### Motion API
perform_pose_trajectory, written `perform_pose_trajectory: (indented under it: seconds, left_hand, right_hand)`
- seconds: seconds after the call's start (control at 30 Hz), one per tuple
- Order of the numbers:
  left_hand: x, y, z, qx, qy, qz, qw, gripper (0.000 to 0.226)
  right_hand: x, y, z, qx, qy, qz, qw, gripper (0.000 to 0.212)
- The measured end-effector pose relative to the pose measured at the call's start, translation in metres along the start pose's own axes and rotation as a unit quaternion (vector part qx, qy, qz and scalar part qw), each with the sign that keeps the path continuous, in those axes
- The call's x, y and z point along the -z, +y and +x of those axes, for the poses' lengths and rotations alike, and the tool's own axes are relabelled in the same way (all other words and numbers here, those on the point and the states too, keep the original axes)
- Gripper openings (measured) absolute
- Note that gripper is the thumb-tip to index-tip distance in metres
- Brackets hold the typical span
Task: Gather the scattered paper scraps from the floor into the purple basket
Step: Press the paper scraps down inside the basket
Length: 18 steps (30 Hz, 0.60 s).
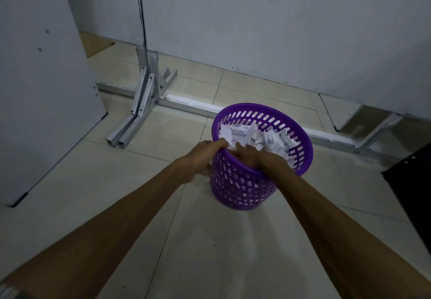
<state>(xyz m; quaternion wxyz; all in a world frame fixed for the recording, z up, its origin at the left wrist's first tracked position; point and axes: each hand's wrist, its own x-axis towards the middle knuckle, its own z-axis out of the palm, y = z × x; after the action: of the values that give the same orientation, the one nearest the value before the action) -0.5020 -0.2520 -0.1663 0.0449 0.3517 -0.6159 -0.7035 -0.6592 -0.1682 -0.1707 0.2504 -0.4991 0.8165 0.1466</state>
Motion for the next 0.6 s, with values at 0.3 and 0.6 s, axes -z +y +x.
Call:
perform_pose_trajectory:
  seconds: [0.3,0.6]
  left_hand:
    - [-0.005,0.002,0.001,0.03,-0.06,-0.053,0.996,0.043]
    - [-0.004,0.012,-0.006,0.038,-0.016,-0.091,0.995,0.043]
  right_hand:
    - [0.03,0.025,-0.043,0.093,0.236,0.214,0.943,0.031]
    - [0.013,0.083,-0.06,-0.186,0.332,0.332,0.863,0.069]
